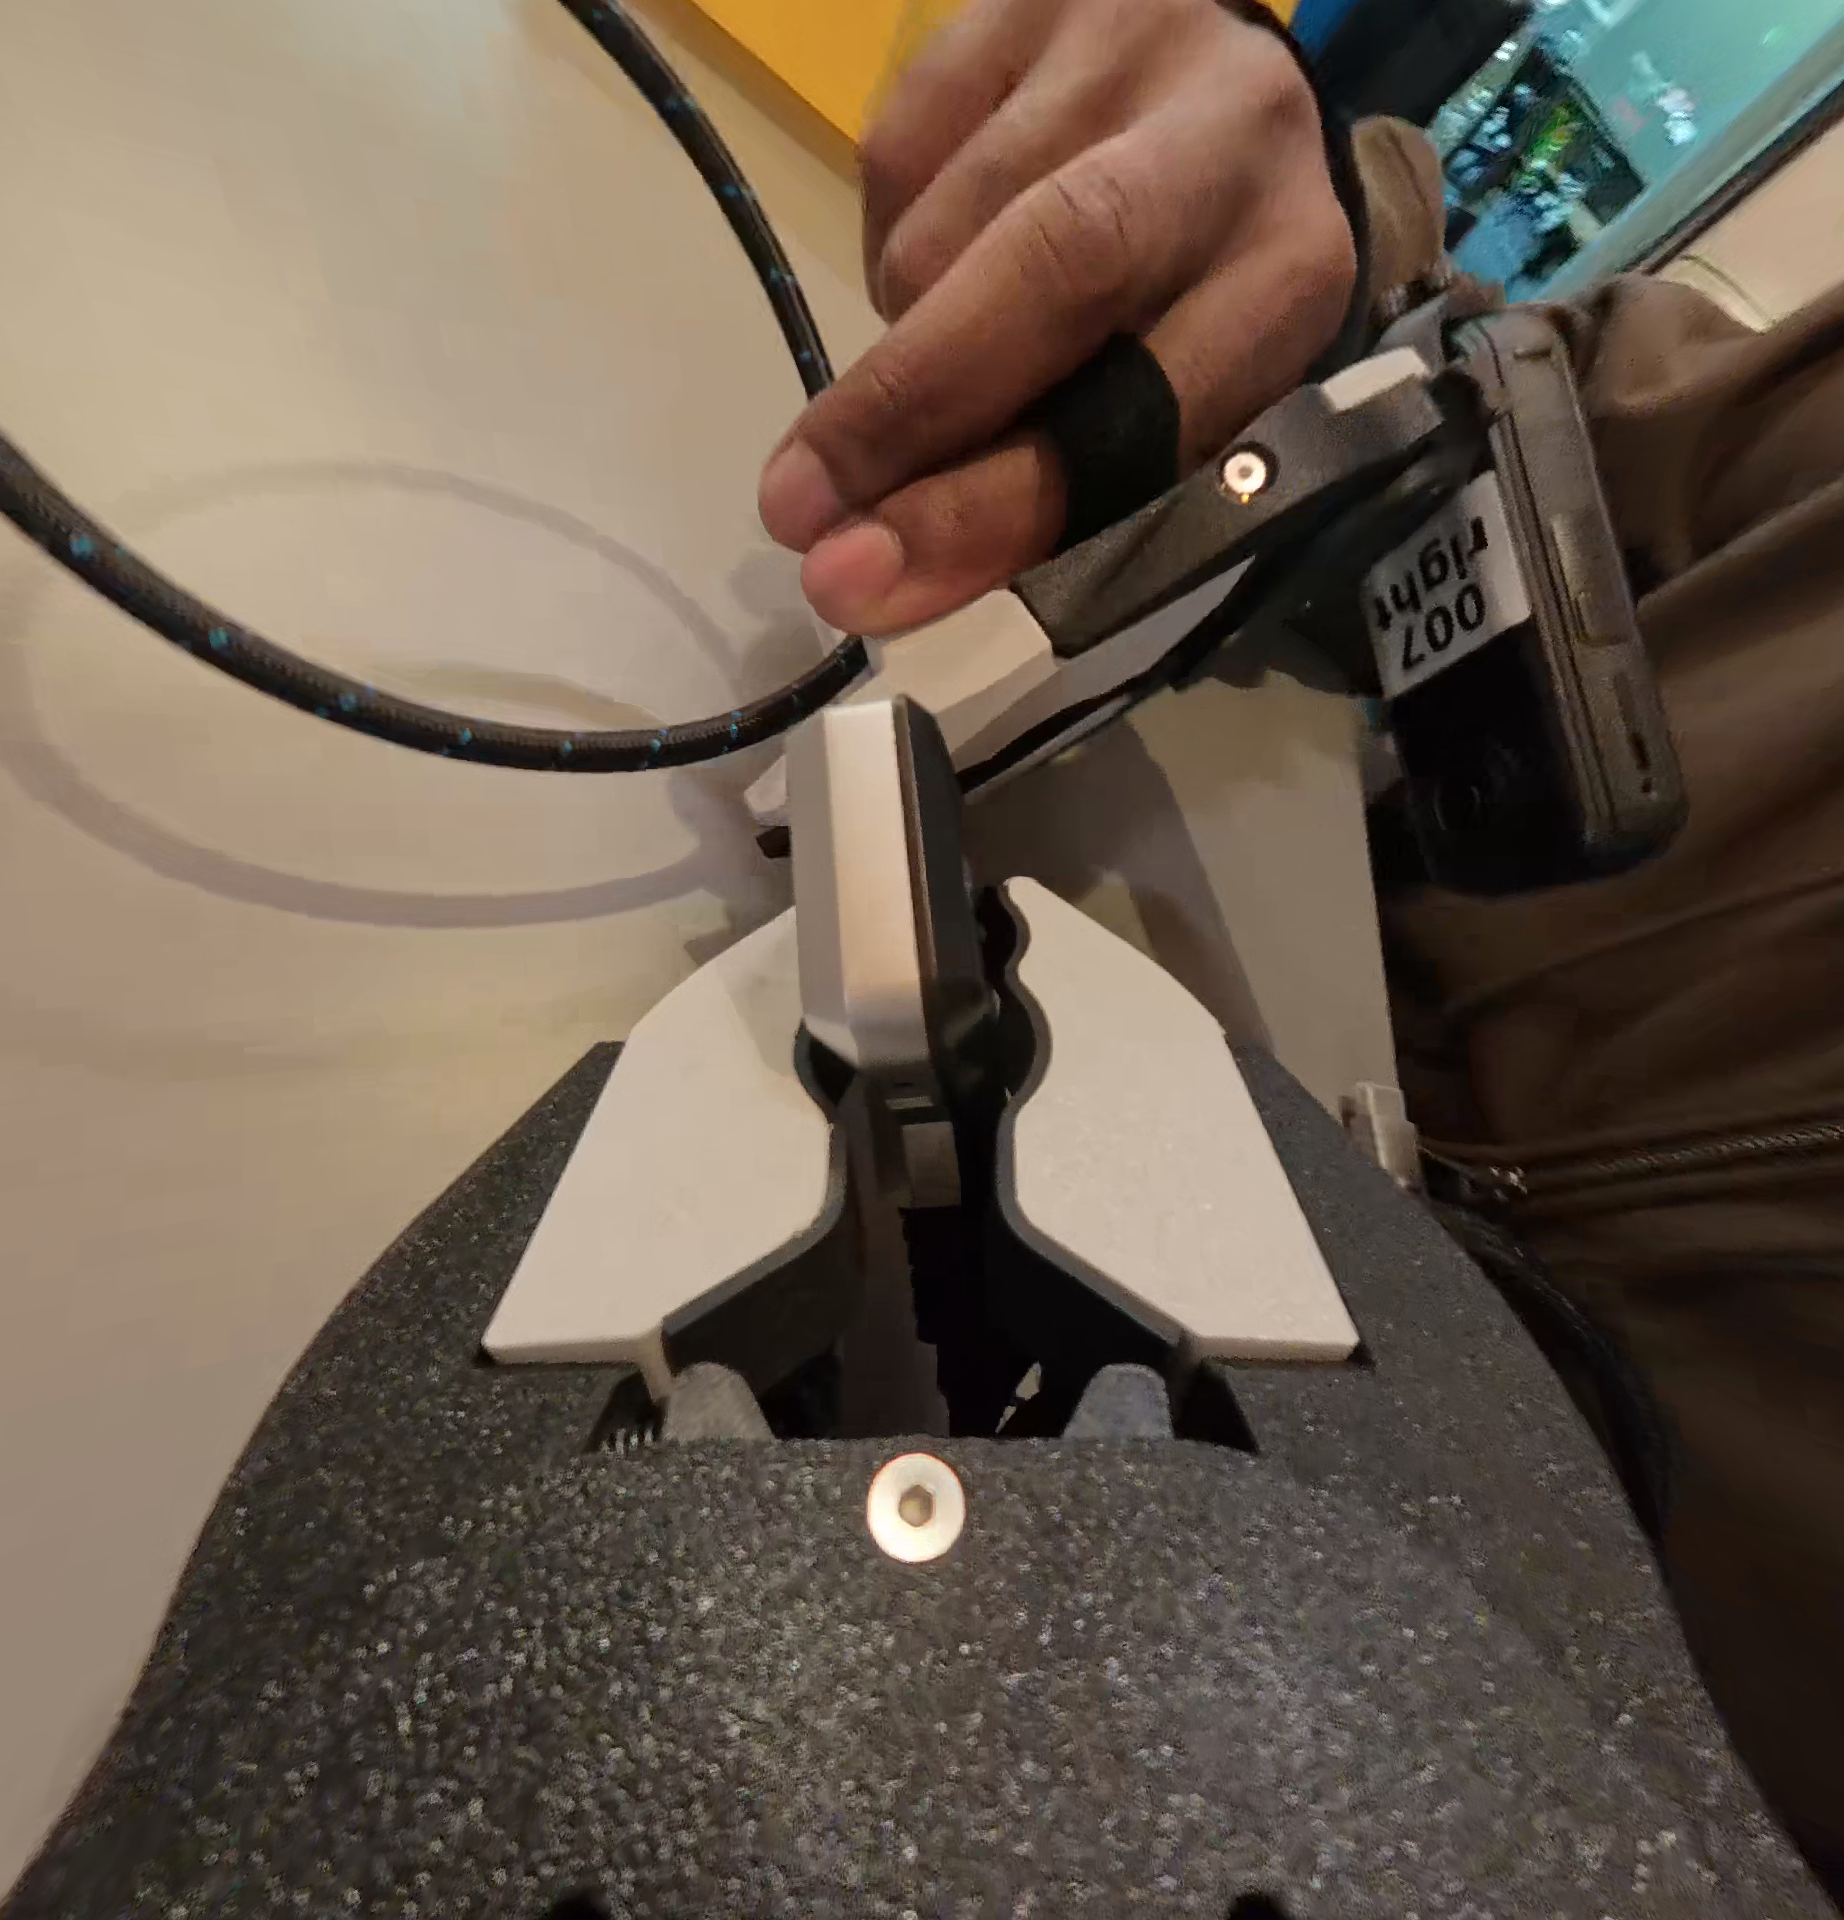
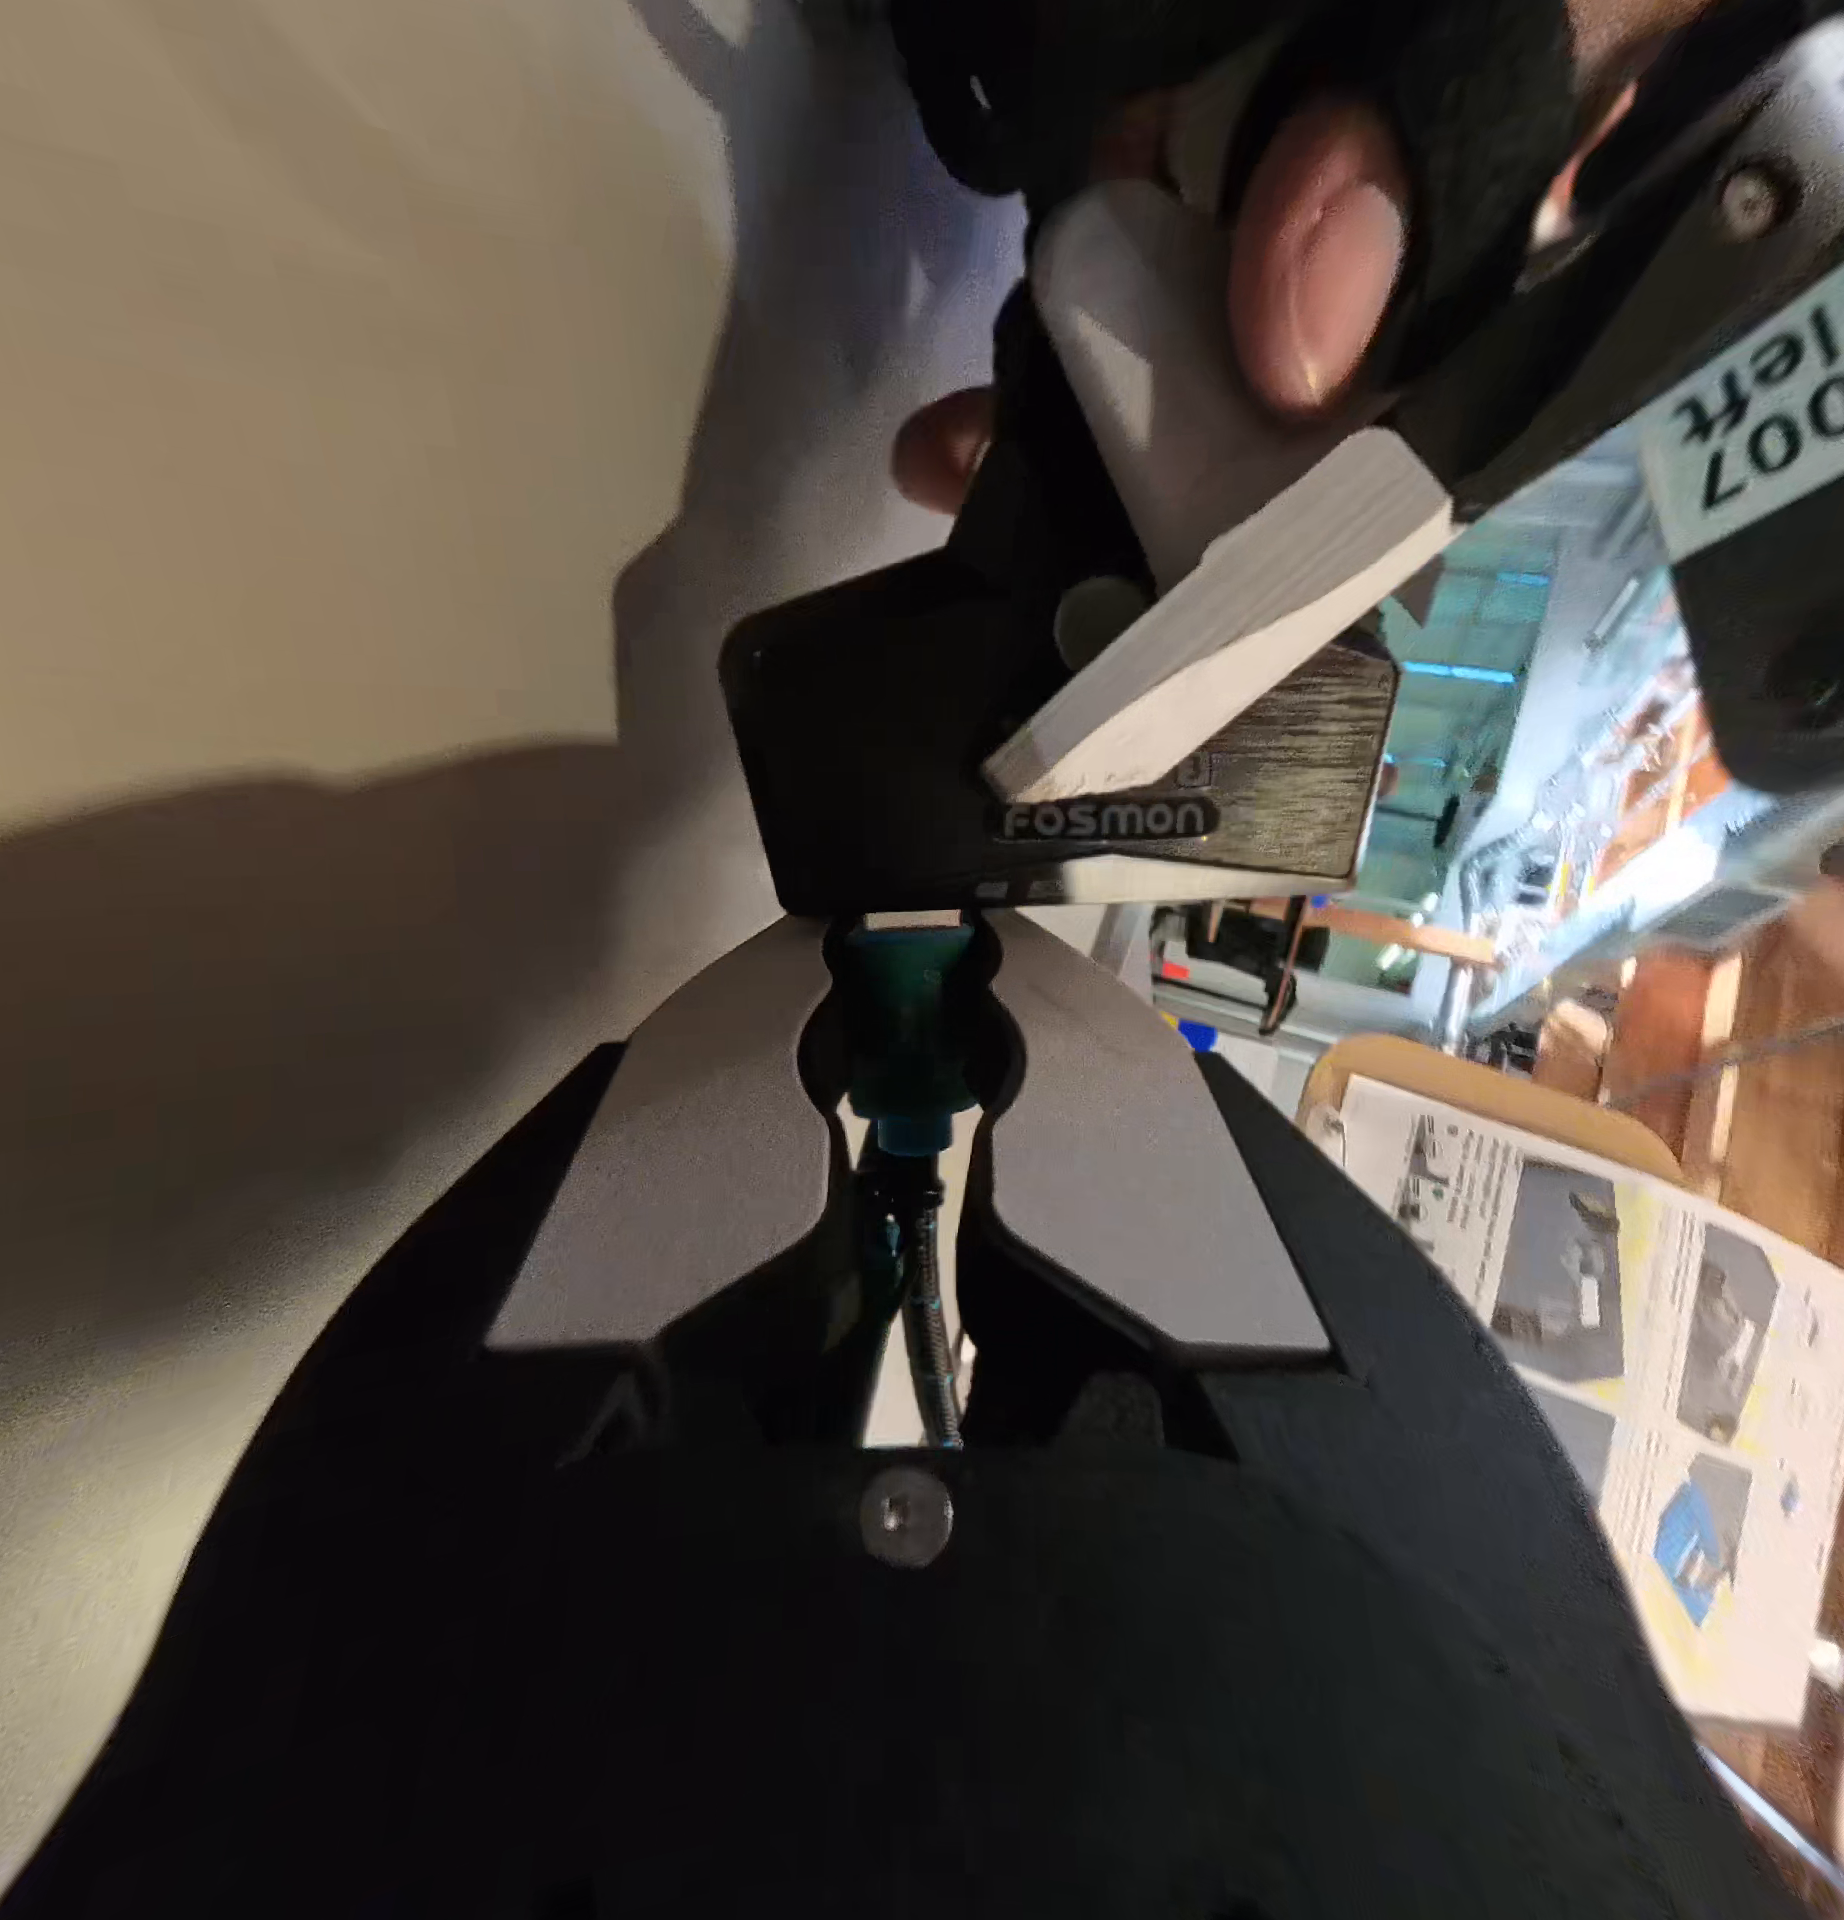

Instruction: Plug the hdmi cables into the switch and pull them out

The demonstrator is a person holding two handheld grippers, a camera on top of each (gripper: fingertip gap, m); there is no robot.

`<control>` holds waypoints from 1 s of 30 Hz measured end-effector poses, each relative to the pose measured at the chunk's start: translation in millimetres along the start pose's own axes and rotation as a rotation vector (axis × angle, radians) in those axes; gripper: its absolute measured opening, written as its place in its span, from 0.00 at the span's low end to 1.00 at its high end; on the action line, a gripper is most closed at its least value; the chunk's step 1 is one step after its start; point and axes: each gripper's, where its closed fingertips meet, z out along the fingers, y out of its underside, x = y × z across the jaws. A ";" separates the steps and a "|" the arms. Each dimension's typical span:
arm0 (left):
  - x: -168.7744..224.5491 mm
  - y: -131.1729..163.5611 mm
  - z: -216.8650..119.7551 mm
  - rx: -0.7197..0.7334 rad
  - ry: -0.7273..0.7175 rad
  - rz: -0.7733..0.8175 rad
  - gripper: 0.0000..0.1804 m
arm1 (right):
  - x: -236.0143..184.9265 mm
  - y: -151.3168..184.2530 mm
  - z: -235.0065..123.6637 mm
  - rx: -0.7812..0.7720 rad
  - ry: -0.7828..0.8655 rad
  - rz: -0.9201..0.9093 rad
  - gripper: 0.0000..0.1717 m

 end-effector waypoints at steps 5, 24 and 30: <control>5.3 7.7 1.9 -0.053 0.036 0.021 0.14 | -3.1 -3.3 -3.8 0.001 -0.019 -0.016 0.10; -36.9 -87.1 -154.2 0.598 -0.413 0.016 0.27 | 4.7 61.1 13.9 -0.265 0.016 0.489 0.10; 53.6 -113.3 -152.5 0.649 -0.265 0.204 0.19 | 12.2 86.7 15.1 -0.350 0.074 0.714 0.10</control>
